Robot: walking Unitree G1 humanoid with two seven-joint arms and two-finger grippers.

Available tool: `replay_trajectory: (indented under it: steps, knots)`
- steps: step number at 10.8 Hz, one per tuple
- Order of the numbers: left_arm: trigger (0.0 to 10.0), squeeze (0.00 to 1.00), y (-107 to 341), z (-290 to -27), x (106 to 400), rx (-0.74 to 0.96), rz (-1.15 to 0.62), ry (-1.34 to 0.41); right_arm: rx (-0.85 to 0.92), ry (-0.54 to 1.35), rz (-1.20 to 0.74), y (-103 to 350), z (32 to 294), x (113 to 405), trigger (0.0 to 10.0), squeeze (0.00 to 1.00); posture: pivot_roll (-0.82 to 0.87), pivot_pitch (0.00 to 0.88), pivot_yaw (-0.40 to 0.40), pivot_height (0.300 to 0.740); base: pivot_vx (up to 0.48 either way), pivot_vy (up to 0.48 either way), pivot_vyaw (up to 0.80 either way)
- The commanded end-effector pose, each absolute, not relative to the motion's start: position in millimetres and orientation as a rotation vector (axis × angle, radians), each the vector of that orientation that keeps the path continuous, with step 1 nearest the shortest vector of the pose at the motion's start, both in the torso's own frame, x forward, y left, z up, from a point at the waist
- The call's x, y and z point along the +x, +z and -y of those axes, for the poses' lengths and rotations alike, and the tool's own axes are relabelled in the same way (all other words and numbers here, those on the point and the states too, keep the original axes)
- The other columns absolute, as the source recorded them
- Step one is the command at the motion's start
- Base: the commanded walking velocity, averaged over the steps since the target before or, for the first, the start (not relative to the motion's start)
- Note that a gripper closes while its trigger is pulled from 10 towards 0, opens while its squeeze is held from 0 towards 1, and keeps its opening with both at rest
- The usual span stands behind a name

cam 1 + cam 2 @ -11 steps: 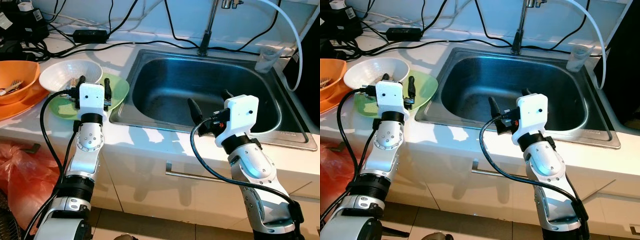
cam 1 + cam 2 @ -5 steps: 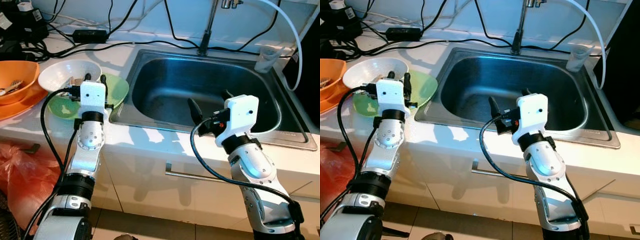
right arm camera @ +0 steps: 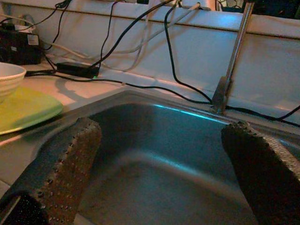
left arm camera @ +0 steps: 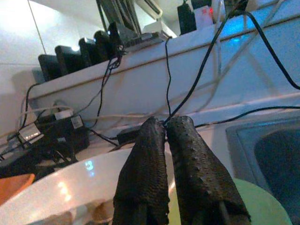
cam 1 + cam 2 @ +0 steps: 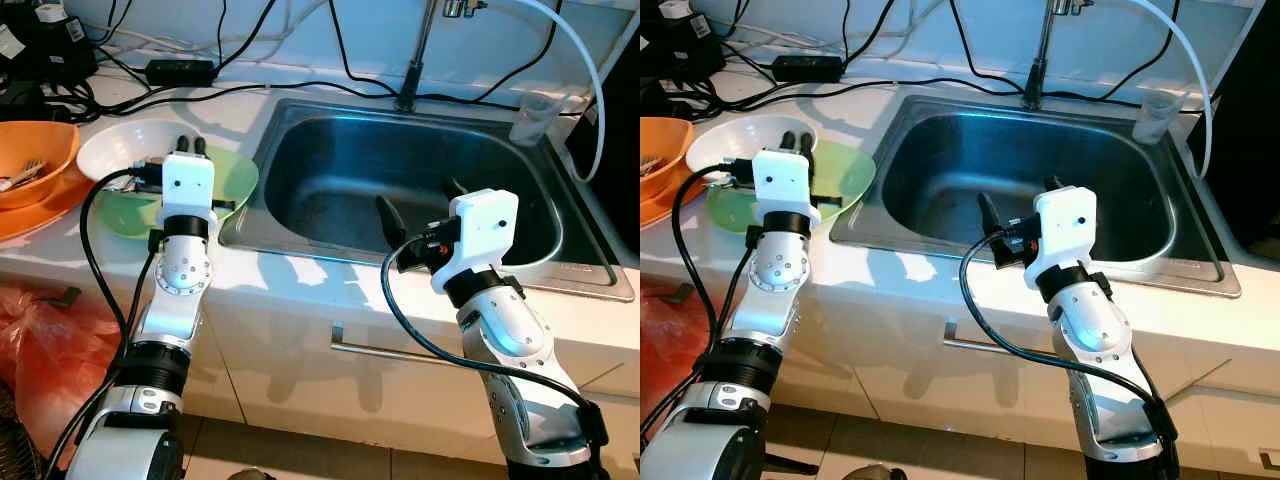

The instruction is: Kitchen organization

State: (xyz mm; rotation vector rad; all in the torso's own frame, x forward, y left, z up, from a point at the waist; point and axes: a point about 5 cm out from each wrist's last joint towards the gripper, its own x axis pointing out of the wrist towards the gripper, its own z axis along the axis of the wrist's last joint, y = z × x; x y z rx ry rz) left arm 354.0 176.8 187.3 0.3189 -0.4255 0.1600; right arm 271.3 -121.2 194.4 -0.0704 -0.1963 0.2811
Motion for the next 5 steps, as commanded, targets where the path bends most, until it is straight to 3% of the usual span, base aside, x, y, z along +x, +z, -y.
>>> replay_trajectory:
  steps: [1,4,5]
  knots:
    - [0.0,0.0,203,-174,355,0.329,0.491,0.162,-0.068,0.276,0.206,196,123,273,10.0,0.0,-0.04,0.034,-0.03,0.74,0.0,0.0,0.0]
    - [0.0,0.0,212,-164,356,0.325,0.519,0.141,-0.067,0.277,0.205,196,122,273,10.0,0.0,-0.04,0.032,-0.027,0.74,0.0,0.0,0.0]
    - [2.2,0.0,200,-164,356,0.293,0.456,0.134,-0.067,0.277,0.206,196,122,273,10.0,0.0,-0.04,0.033,-0.025,0.74,0.0,0.0,0.0]
